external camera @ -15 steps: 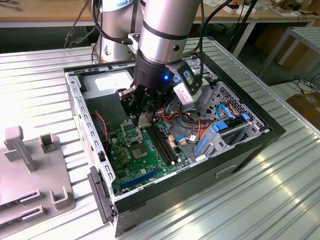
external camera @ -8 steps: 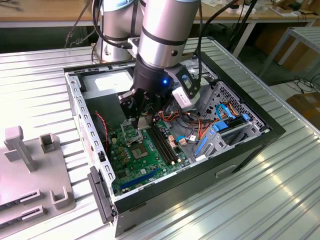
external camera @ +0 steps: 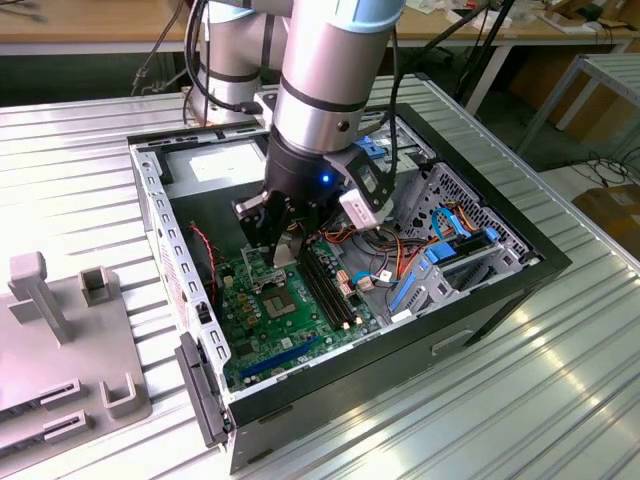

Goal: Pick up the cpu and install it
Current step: 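Place the cpu into insertion slot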

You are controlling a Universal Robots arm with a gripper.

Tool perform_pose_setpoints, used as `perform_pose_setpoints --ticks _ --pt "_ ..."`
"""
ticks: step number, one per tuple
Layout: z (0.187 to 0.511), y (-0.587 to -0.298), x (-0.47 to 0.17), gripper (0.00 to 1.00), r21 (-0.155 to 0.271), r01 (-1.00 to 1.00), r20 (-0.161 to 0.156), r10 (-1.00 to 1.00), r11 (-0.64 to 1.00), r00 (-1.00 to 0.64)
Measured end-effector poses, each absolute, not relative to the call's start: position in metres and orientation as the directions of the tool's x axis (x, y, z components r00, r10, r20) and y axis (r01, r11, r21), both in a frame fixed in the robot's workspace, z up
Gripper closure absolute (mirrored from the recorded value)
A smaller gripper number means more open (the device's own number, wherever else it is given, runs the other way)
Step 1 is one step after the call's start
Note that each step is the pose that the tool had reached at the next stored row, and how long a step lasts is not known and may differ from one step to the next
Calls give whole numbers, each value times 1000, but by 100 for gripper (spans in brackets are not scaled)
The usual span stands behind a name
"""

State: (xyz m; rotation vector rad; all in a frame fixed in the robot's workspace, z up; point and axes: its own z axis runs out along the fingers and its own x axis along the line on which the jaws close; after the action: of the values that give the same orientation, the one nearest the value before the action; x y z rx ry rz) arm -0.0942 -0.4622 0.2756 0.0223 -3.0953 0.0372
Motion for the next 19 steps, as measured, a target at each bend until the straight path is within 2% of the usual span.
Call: perform_pose_setpoints --ticks 19 --pt "239 -469 -94 56 -24 -15 46 -14 1000 -999"
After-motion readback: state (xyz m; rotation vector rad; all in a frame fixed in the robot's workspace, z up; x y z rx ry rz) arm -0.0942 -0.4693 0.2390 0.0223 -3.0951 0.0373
